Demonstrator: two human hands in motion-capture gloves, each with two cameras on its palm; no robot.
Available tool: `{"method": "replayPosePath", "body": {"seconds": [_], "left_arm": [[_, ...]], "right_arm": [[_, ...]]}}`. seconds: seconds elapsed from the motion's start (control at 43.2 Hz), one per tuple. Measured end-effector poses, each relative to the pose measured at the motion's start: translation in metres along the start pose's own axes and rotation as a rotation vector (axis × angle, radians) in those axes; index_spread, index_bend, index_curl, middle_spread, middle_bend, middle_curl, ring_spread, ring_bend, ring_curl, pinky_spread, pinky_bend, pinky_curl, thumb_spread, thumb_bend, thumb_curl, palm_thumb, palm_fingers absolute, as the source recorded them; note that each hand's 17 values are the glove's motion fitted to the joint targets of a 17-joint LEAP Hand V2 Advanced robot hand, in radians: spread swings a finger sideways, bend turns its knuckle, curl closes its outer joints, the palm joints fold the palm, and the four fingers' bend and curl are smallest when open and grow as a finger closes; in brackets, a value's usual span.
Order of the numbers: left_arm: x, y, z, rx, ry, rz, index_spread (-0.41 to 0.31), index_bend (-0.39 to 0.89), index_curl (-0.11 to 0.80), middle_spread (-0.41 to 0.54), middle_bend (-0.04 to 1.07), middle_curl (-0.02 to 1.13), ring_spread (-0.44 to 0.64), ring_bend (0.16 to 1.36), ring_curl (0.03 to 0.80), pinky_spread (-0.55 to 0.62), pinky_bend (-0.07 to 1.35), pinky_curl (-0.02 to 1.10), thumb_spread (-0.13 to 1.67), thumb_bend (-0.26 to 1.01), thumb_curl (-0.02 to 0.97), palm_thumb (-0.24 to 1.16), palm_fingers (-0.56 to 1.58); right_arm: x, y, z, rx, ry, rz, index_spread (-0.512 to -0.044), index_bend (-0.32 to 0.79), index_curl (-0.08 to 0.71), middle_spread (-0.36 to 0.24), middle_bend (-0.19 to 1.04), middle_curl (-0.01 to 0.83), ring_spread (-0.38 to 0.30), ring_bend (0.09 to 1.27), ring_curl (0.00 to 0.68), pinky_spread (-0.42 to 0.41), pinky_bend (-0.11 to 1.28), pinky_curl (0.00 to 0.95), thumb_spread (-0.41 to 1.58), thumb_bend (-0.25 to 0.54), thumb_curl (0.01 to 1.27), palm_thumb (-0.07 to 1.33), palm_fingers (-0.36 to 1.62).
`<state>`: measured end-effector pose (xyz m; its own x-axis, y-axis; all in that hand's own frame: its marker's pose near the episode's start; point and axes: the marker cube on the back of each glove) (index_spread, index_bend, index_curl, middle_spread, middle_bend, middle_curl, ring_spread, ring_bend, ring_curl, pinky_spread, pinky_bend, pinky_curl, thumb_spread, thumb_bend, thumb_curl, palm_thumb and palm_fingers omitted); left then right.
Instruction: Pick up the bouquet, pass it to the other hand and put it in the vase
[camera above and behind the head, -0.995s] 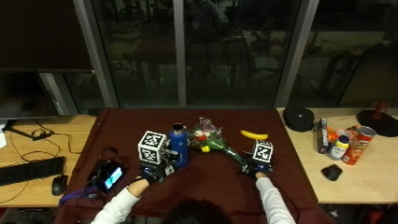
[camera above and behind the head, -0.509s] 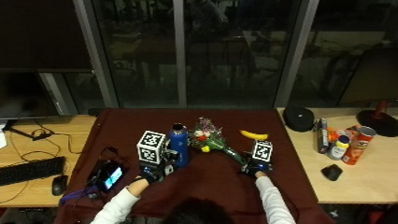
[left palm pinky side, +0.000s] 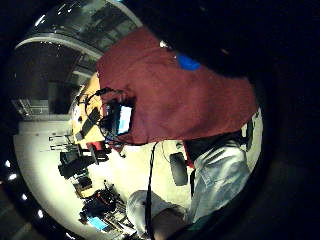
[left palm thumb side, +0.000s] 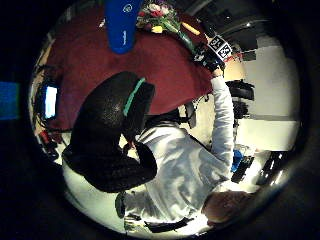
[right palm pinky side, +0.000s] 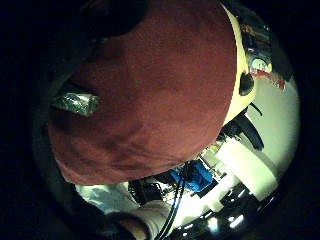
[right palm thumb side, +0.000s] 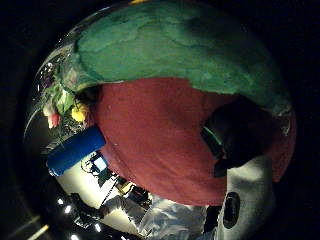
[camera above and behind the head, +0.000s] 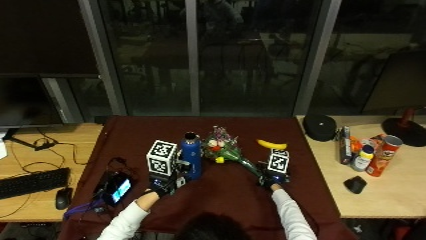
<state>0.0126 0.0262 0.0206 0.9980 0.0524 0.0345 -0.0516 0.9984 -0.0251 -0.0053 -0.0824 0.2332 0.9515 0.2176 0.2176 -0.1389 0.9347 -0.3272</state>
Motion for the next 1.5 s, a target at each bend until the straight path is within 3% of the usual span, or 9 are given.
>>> {"method": "replayPosePath", "body": {"seconds": [0.231,0.486,0.625,0.694,0.903,1.042,1.111,1.181,1.505], "left_arm": [[0.0,0.001,-0.001,0.005,0.006,0.003,0.064,0.13,0.239,0.297,0.19,0.33,0.39,0.63,0.278,0.37,0.54,0.34,1.16,-0.02,0.28,0.25,0.14],[-0.004,0.003,-0.003,0.004,-0.003,-0.007,0.059,0.13,0.241,0.297,0.19,0.33,0.39,0.63,0.278,0.37,0.54,0.34,1.16,-0.02,0.28,0.25,0.15],[-0.004,0.002,-0.002,-0.004,-0.001,-0.003,0.058,0.13,0.243,0.297,0.19,0.33,0.39,0.63,0.278,0.36,0.54,0.34,1.16,-0.02,0.28,0.25,0.15],[-0.004,0.003,-0.003,-0.002,-0.001,-0.004,0.055,0.14,0.246,0.297,0.19,0.33,0.39,0.63,0.277,0.36,0.53,0.34,1.16,-0.02,0.28,0.25,0.15],[0.0,0.004,-0.007,0.002,-0.016,0.0,0.047,0.14,0.251,0.297,0.18,0.32,0.39,0.62,0.276,0.36,0.53,0.34,1.16,-0.02,0.28,0.25,0.15],[0.004,0.005,-0.01,0.0,-0.015,0.004,0.045,0.14,0.252,0.296,0.19,0.32,0.39,0.61,0.275,0.36,0.53,0.34,1.16,-0.02,0.28,0.25,0.16],[0.005,0.005,-0.011,0.0,-0.022,0.002,0.039,0.14,0.257,0.295,0.18,0.32,0.39,0.61,0.273,0.36,0.53,0.34,1.16,-0.02,0.28,0.25,0.16],[0.006,0.004,-0.012,0.001,-0.025,0.004,0.037,0.14,0.259,0.295,0.18,0.32,0.39,0.61,0.272,0.36,0.52,0.34,1.16,-0.02,0.279,0.25,0.17],[0.001,-0.027,-0.047,-0.027,0.199,0.055,0.027,0.15,0.268,0.294,0.18,0.32,0.39,0.6,0.268,0.36,0.52,0.34,1.16,-0.02,0.279,0.25,0.17]], "right_arm": [[-0.006,0.002,0.0,-0.004,0.048,0.062,-0.272,0.23,0.423,-0.097,0.15,0.338,-0.127,0.38,0.349,-0.026,0.43,0.336,0.95,0.0,0.38,0.93,0.95],[-0.01,0.004,-0.004,0.001,0.078,0.072,-0.254,0.18,0.467,-0.151,0.21,0.395,-0.186,0.32,0.374,-0.165,0.44,0.367,1.06,0.031,0.39,1.04,1.14],[-0.009,0.002,-0.009,-0.032,0.06,0.072,-0.249,0.14,0.465,-0.178,0.24,0.43,-0.206,0.37,0.403,-0.227,0.48,0.382,1.11,0.03,0.4,1.06,1.22],[-0.009,-0.002,-0.009,-0.052,0.011,0.049,-0.245,0.07,0.434,-0.197,0.34,0.466,-0.227,0.51,0.441,-0.25,0.46,0.382,1.12,0.027,0.41,1.07,1.32],[0.0,0.002,-0.002,-0.122,-0.083,0.091,-0.231,0.07,0.383,-0.207,0.49,0.534,-0.231,0.7,0.506,-0.27,0.57,0.423,0.96,-0.007,0.48,1.1,1.32],[0.0,-0.009,-0.009,0.196,-0.084,0.088,-0.23,0.13,0.377,-0.203,0.64,0.587,-0.221,0.82,0.543,-0.274,0.62,0.451,0.8,-0.021,0.53,1.11,1.41],[-0.002,-0.014,-0.014,0.345,-0.099,0.051,-0.228,0.3,0.434,-0.198,0.7,0.605,-0.212,0.83,0.548,-0.262,0.6,0.455,0.86,-0.035,0.51,1.07,1.53],[-0.004,-0.014,-0.018,0.42,-0.144,0.029,-0.223,0.34,0.457,-0.195,0.73,0.617,-0.208,0.86,0.559,-0.255,0.62,0.468,0.86,-0.036,0.51,1.05,1.51],[-0.031,0.013,-0.065,0.448,-0.744,-0.238,-0.207,0.44,0.549,-0.174,0.81,0.638,-0.19,0.94,0.571,-0.233,0.71,0.513,0.76,-0.025,0.57,1.03,1.45]]}}
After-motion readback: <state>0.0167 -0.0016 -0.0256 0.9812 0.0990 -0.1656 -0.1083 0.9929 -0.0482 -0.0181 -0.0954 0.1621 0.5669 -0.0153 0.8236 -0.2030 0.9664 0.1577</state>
